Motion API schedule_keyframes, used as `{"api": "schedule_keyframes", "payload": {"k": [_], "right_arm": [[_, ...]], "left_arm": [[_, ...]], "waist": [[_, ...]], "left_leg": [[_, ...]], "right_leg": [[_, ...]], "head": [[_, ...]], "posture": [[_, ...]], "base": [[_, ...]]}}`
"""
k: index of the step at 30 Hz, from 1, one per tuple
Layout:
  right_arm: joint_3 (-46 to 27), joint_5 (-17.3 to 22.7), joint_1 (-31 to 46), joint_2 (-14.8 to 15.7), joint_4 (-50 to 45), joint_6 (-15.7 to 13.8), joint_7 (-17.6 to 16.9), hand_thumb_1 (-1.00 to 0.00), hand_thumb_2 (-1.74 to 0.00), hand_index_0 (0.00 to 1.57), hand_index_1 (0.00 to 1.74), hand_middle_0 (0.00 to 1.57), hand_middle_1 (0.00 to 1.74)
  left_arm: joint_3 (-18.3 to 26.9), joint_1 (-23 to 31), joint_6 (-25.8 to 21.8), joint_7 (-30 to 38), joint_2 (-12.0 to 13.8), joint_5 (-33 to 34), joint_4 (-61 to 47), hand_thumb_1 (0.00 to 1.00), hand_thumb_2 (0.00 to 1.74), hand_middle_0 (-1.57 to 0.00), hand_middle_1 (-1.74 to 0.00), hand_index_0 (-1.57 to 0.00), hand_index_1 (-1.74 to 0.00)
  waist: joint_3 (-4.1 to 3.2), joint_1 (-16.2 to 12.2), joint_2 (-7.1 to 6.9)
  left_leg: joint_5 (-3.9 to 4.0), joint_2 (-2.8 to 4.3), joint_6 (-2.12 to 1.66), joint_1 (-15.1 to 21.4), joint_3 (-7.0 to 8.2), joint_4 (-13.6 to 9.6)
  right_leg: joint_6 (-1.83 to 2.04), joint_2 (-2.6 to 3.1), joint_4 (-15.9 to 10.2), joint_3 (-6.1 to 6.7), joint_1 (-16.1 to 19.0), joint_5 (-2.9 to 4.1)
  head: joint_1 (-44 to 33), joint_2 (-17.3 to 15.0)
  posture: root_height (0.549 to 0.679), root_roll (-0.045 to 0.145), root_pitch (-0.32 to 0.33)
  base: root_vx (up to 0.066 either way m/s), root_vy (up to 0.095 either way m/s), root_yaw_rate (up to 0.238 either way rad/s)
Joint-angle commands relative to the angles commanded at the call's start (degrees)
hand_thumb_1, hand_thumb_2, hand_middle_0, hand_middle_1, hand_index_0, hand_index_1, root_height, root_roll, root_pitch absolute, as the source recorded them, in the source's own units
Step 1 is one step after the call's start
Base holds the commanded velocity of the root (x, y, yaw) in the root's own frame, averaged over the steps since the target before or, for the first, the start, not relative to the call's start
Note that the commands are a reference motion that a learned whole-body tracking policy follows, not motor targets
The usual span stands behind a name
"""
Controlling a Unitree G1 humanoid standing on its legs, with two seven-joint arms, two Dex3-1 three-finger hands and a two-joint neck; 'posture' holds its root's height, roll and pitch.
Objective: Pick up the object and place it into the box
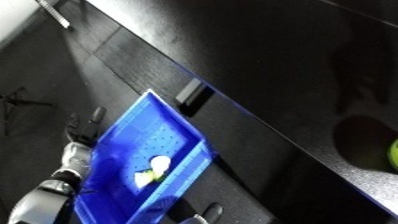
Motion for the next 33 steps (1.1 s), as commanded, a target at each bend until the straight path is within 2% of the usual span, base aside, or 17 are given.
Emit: {"api": "schedule_keyframes", "payload": {"k": [5, 9, 12, 16, 20, 23, 26, 29, 33], "right_arm": [[-0.4, 0.1, -0.3, -0.6, -0.6, 0.3, -0.6, 0.00, 0.00, 0.00, 0.00, 0.00, 0.00], [-0.6, -0.5, -0.8, -1.4, -0.8, 0.5, -0.9, 0.00, 0.00, 0.00, 0.00, 0.00, 0.00], [-0.8, -1.5, -1.2, -2.4, -1.2, 0.8, -0.8, 0.00, 0.00, 0.00, 0.00, 0.00, 0.00], [-1.1, -2.4, -1.8, -3.4, -1.9, 1.3, -0.7, 0.00, 0.00, 0.00, 0.00, 0.00, 0.00], [-1.1, -3.1, -2.4, -3.7, -2.3, 1.5, -0.8, 0.00, 0.00, 0.00, 0.00, 0.00, 0.00], [-1.2, -3.9, -2.9, -4.1, -2.4, 1.4, -0.6, 0.00, 0.00, 0.00, 0.00, 0.00, 0.00], [-1.6, -4.6, -3.5, -4.6, -2.3, 1.3, -0.4, 0.00, 0.00, 0.00, 0.00, 0.00, 0.00], [-2.0, -5.1, -4.1, -4.9, -2.2, 1.5, -0.4, 0.00, 0.00, 0.00, 0.00, 0.00, 0.00], [-2.3, -5.4, -5.1, -5.1, -2.3, 1.9, -0.7, 0.00, 0.00, 0.00, 0.00, 0.00, 0.00]], "left_arm": [[-4.3, 0.1, 5.9, -6.1, -1.0, 9.6, -0.1, 0.00, 0.00, 0.00, 0.00, 0.00, 0.00], [-9.0, 0.1, 10.1, -12.4, -1.3, 20.6, 0.3, 0.00, 0.00, 0.00, 0.00, 0.00, 0.00], [-12.4, 0.4, 11.1, -15.5, -1.5, 27.2, 0.2, 0.00, 0.00, 0.00, 0.00, 0.00, 0.00], [-15.9, 1.0, 11.2, -17.2, -2.1, 32.6, -0.8, 0.00, 0.00, 0.00, 0.00, 0.00, 0.00], [-19.7, 1.8, 9.7, -18.3, -3.4, 39.8, -2.0, 0.00, 0.00, 0.00, 0.00, 0.00, 0.00], [-22.7, 2.5, 8.7, -18.4, -4.7, 42.8, -3.5, 0.00, 0.00, 0.00, 0.00, 0.00, 0.00], [-24.5, 3.0, 8.9, -18.0, -5.8, 43.3, -4.9, 0.00, 0.00, 0.00, 0.00, 0.00, 0.00], [-26.0, 3.3, 9.6, -17.0, -6.8, 44.2, -6.2, 0.00, 0.00, 0.00, 0.00, 0.00, 0.00], [-27.8, 3.6, 10.1, -15.8, -8.0, 46.0, -7.4, 0.00, 0.00, 0.00, 0.00, 0.00, 0.00]], "waist": [[0.16, -0.4, 1.35], [0.23, -1.2, 2.32], [0.45, -1.9, 2.88], [0.84, -2.7, 3.53], [1.05, -3.2, 3.92], [1.10, -3.6, 4.34], [1.03, -4.0, 4.84], [0.87, -4.2, 5.23], [0.77, -4.3, 5.51]], "left_leg": [[-0.12, -0.26, -0.01, 0.0, 0.41, 0.2], [-0.51, -0.28, 0.13, -0.2, 1.18, 0.9], [-0.90, -0.12, 0.19, -0.4, 1.92, 1.6], [-1.23, 0.05, 0.22, -0.5, 2.63, 2.1], [-1.50, 0.32, 0.26, -0.6, 3.39, 2.4], [-1.44, 0.68, 0.15, -0.5, 4.15, 2.0], [-1.06, 0.93, -0.08, -0.5, 4.67, 1.4], [-0.91, 0.98, -0.27, -0.7, 4.92, 1.4], [-1.40, 0.81, -0.24, -1.2, 4.97, 2.4]], "right_leg": [[0.19, -0.20, -0.1, 0.39, -0.5, 0.32], [0.45, -0.33, 0.0, 0.99, -1.1, 0.71], [0.50, -0.25, 0.2, 1.64, -1.7, 0.91], [0.53, -0.04, 0.8, 2.60, -2.5, 1.07], [0.71, 0.16, 1.0, 3.11, -3.4, 1.49], [0.95, 0.27, 0.9, 3.22, -4.0, 1.92], [1.21, 0.15, 0.9, 3.48, -4.6, 2.38], [1.43, -0.05, 0.8, 3.86, -5.3, 2.96], [1.59, -0.29, 0.9, 4.30, -6.0, 3.56]], "head": [[3.8, 0.2], [6.7, 0.1], [9.0, -0.5], [14.5, -0.1], [21.3, 1.3], [27.1, 2.6], [32.6, 3.1], [35.9, 2.2], [38.9, 0.1]], "posture": [[0.640, 0.045, -0.081], [0.640, 0.046, -0.078], [0.640, 0.047, -0.076], [0.639, 0.046, -0.073], [0.638, 0.042, -0.068], [0.638, 0.040, -0.062], [0.638, 0.039, -0.057], [0.638, 0.041, -0.054], [0.638, 0.044, -0.052]], "base": [[-0.026, 0.007, -0.050], [-0.025, 0.029, -0.132], [-0.029, 0.040, -0.207], [-0.026, 0.034, -0.160], [-0.028, 0.016, -0.140], [-0.028, 0.032, -0.180], [-0.013, 0.040, -0.100], [-0.004, 0.033, -0.048], [0.004, 0.014, -0.025]]}}
